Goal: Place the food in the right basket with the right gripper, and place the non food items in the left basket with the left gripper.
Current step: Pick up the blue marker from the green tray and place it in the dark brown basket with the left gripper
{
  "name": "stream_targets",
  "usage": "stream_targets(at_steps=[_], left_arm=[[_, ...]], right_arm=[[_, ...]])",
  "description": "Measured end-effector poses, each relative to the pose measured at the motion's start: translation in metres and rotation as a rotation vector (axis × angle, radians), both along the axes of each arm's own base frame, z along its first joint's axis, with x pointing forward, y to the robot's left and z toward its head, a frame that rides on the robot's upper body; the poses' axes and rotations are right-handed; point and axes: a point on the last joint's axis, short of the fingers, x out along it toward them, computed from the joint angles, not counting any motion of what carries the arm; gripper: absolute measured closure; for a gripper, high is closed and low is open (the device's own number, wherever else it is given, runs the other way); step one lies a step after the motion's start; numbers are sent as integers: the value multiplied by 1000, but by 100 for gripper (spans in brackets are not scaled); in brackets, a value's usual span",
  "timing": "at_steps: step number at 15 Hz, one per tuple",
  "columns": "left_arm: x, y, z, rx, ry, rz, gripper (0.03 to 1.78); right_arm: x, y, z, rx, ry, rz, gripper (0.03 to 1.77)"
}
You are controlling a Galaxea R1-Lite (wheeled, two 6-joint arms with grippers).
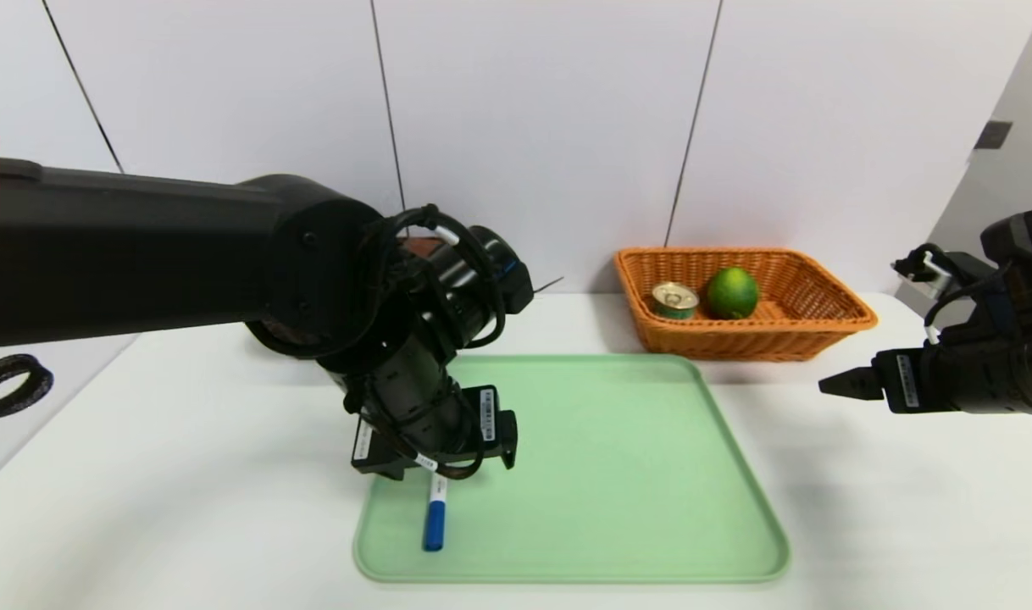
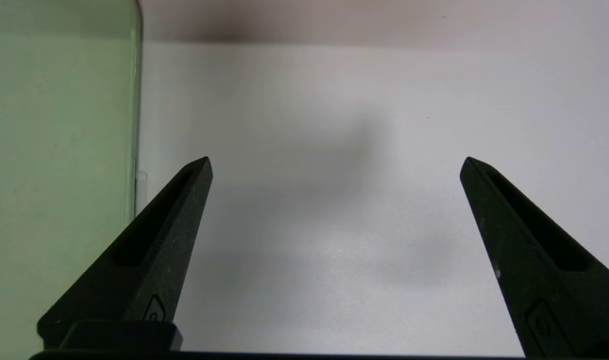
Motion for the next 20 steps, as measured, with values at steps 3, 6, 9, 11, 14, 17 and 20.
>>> stream_targets(at_steps=[3, 6, 9, 11, 14, 17, 20], left_arm=[[7, -6, -11, 31, 7, 5, 12], [14, -11, -20, 63, 4, 15, 12], [21, -15, -24, 70, 5, 22, 12], [26, -18, -26, 76, 1, 26, 12], [31, -21, -34, 125, -14, 22, 12], [33, -22, -39, 137, -7, 21, 12], [35, -23, -45, 163, -9, 20, 12]], right_arm=[[0, 1, 0, 0, -2, 4, 9], [-1, 2, 1, -2, -3, 7, 9], [-1, 2, 0, -1, -2, 8, 9], [-1, 3, 0, 0, 0, 9, 9], [-1, 2, 0, 1, 0, 6, 9], [-1, 1, -1, 3, 2, 3, 9], [-1, 0, -1, 4, 3, 1, 9]])
